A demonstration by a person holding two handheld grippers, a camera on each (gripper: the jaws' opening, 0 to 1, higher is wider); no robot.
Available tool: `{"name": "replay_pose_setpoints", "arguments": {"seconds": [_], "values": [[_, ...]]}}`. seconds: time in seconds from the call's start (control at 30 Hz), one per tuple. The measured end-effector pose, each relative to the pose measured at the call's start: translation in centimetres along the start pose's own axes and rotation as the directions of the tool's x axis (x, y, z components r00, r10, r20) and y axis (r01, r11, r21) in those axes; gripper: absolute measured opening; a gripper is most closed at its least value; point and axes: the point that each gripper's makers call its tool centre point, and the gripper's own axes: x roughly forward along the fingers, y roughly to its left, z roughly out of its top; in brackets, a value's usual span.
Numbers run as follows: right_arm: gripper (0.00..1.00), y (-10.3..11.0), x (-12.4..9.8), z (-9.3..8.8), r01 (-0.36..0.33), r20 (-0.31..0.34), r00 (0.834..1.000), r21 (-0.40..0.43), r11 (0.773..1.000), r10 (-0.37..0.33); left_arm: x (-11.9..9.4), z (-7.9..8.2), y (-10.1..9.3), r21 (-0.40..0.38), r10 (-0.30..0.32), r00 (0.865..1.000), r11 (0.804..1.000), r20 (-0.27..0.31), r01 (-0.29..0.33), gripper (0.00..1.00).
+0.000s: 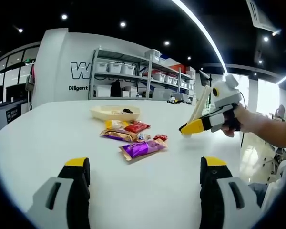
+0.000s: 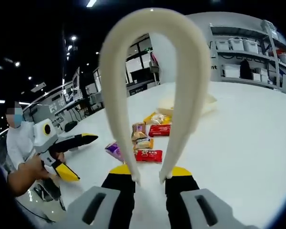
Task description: Place the target food into the container with the food tongs after gripping and lifting it, then release it inside without dropping or visibly crushing the food.
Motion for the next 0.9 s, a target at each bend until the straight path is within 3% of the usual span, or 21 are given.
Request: {"name": "replay_pose_setpoints", "arguments": {"seconds": [0.37,0.6,0.77,0.83,0.9], "values": [[0.19,-1.0,3.0,1.0,0.014,-0.007,1.0,-0.001,1.0,-0.014,0.1,0.0,0.0,-0.007,0.0,1.0,1.0,-0.001,0.0,0.95],[0.19,0.7,3.1,0.2,-0.034,-0.03,0.999,0.037,0.999,0.035,0.2,0.0,0.2,-0.006,0.001,1.0,1.0,0.001,-0.001,0.95],[0.19,3.1,3.0,-0.7,-0.095,-0.054,0.994,0.051,0.994,0.098,0.2,-0.1,0.1,0.0,-0.003,1.0,1.0,-0.005,0.003,0.95],[0.19,3.0,2.9,-0.3,-0.083,-0.042,0.996,-0.003,0.997,0.083,0.2,-0.1,0.1,0.002,-0.003,1.0,1.0,-0.003,0.003,0.95],[0.19,1.0,3.2,1.1,0.006,-0.002,1.0,-0.062,0.998,-0.007,0.3,-0.1,0.1,0.001,-0.002,1.0,1.0,-0.001,0.002,0.95]]}}
